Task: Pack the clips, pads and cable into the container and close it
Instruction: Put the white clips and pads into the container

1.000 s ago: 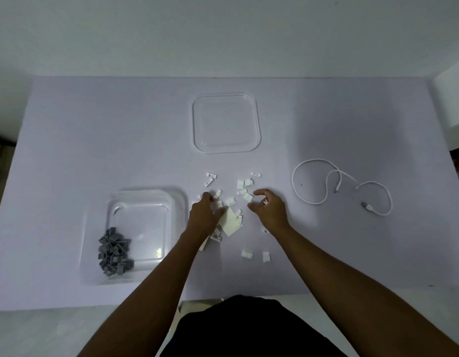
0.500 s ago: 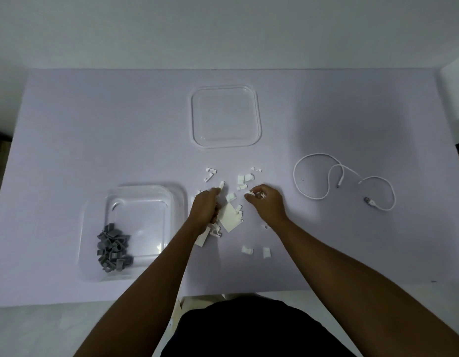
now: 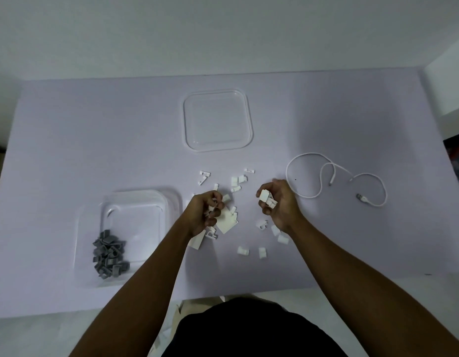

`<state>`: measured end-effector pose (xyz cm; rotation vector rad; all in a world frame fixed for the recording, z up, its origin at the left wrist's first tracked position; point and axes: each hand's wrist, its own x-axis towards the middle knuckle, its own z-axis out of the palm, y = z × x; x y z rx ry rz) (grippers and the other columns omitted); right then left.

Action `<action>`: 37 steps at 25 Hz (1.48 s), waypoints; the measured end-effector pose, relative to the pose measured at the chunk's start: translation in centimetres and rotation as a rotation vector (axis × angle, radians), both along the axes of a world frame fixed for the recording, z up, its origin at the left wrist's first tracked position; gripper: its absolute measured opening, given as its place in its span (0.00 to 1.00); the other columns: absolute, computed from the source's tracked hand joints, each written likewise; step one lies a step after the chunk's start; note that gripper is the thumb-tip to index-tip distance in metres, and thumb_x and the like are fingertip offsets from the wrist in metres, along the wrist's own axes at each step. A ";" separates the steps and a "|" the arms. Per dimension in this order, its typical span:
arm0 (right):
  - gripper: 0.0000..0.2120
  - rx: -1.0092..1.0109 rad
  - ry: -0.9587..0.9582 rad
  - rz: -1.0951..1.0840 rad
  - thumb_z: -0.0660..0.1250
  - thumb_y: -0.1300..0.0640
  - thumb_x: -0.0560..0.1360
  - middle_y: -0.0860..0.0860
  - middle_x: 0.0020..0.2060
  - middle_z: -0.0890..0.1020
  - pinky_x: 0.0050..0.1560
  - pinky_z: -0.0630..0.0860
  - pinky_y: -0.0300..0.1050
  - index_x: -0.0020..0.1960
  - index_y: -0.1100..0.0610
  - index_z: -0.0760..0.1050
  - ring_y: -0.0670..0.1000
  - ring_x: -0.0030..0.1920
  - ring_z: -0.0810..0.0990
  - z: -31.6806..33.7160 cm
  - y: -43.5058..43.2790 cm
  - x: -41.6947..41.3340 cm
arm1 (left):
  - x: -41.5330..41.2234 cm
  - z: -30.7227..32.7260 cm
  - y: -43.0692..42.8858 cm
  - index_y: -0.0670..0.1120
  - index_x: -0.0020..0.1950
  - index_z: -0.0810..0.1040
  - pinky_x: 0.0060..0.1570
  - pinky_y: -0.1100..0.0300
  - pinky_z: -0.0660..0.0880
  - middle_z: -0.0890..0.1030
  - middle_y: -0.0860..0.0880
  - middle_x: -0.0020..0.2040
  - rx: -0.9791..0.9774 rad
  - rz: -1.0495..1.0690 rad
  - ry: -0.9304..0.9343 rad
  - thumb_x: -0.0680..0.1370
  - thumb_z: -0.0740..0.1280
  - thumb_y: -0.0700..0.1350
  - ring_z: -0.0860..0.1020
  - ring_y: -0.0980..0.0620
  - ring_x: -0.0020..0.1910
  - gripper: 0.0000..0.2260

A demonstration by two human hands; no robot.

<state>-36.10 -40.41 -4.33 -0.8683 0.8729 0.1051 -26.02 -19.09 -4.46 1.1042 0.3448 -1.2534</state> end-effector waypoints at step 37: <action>0.13 0.291 -0.120 -0.155 0.59 0.53 0.73 0.51 0.27 0.71 0.23 0.55 0.38 0.35 0.57 0.76 0.48 0.23 0.66 1.6 -2.8 -1.6 | 3.8 -0.3 -6.1 0.43 0.38 0.80 0.35 0.59 0.66 0.79 0.46 0.35 0.652 -0.437 -0.842 0.79 0.62 0.48 0.74 0.50 0.33 0.14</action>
